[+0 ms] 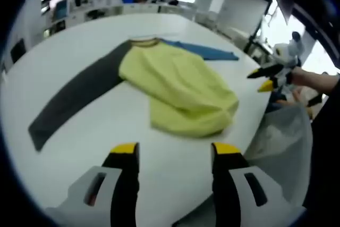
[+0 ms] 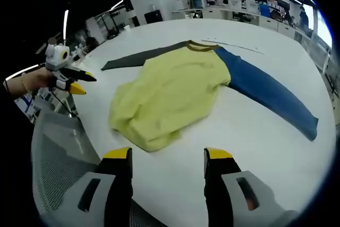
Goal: Fold the garment on the visible template until the final outline fits inside the template.
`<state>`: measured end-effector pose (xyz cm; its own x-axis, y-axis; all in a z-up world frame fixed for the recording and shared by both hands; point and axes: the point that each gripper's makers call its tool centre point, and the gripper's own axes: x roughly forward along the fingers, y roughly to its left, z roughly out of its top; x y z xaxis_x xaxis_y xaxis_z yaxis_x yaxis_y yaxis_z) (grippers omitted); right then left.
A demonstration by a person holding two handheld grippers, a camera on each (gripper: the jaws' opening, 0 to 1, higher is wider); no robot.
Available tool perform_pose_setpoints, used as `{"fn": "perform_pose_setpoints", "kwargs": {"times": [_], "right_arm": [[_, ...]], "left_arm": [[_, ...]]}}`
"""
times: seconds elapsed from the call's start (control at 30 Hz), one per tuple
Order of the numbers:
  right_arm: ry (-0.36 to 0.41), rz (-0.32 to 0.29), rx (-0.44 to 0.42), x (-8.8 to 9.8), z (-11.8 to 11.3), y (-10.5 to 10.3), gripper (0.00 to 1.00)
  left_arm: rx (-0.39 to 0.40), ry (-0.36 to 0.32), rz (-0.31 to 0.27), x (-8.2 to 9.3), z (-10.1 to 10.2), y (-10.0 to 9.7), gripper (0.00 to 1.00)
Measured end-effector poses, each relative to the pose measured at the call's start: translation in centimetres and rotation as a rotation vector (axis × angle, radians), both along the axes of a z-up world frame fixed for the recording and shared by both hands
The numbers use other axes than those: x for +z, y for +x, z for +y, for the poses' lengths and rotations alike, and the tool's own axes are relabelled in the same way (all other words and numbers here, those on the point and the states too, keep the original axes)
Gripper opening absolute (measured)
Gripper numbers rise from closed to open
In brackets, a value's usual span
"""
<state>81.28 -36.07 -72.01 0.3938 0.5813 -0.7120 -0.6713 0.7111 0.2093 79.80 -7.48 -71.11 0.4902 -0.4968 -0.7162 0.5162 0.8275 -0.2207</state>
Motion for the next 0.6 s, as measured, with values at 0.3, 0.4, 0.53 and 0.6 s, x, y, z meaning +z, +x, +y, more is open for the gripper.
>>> {"fn": "perform_pose_setpoints", "kwargs": {"times": [0.3,0.4,0.53,0.6], "right_arm": [[-0.001,0.008,-0.007,-1.1,0.4,1.2,0.48],[-0.003,0.007,-0.003,-1.3,0.6,1.5,0.46],[-0.007,0.004,0.008,-1.7,0.9,2.0,0.43],[-0.009,0.004,0.012,-2.0,1.1,2.3,0.41]], "left_arm": [[-0.011,0.012,0.01,-2.2,-0.3,1.8,0.37],[-0.015,0.013,0.017,-2.5,-0.4,2.1,0.37],[-0.019,0.021,0.023,-3.1,-0.3,2.4,0.35],[-0.016,0.021,0.028,-3.4,-0.2,2.5,0.34]]}}
